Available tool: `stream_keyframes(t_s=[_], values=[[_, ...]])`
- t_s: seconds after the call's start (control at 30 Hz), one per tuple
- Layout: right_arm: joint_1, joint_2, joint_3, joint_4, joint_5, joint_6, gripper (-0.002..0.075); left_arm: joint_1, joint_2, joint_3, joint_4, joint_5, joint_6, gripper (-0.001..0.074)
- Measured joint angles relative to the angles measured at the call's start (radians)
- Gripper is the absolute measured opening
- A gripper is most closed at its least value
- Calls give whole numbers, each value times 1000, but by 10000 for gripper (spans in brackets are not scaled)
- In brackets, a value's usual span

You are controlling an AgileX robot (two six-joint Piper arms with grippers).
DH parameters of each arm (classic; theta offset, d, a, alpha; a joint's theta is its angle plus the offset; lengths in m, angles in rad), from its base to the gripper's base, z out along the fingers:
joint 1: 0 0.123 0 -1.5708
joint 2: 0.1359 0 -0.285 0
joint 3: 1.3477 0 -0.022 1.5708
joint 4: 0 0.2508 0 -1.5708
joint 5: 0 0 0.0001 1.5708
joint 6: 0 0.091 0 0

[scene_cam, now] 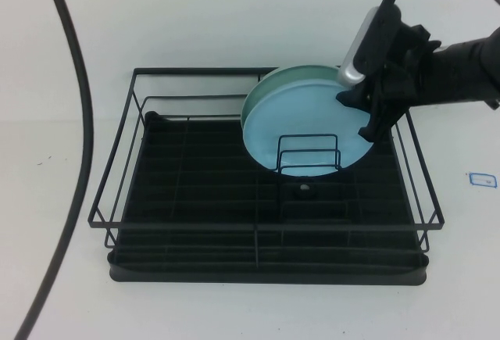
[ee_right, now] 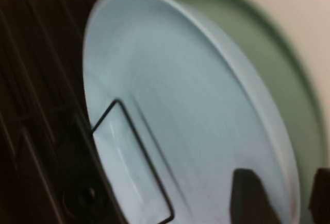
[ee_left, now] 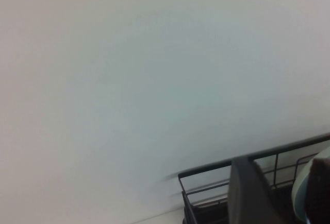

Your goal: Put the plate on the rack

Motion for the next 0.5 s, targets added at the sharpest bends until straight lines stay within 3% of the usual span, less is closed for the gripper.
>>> stream_keyframes(t_s=[0.13, 0.23, 0.33, 0.47, 0.5], values=[[0, -42, 0, 5, 7, 0, 338, 0, 0, 0, 15, -6, 0, 243], [0, -92, 0, 7, 13, 0, 362, 0, -28, 0, 86, -42, 0, 228], [0, -166, 0, 16, 15, 0, 368, 0, -92, 0, 159, -111, -26, 153], [0, -282, 0, 47, 15, 2, 361, 0, -178, 0, 216, -159, -103, 1], [0, -318, 0, 59, 15, 9, 347, 0, -201, 0, 230, -142, -125, 1]])
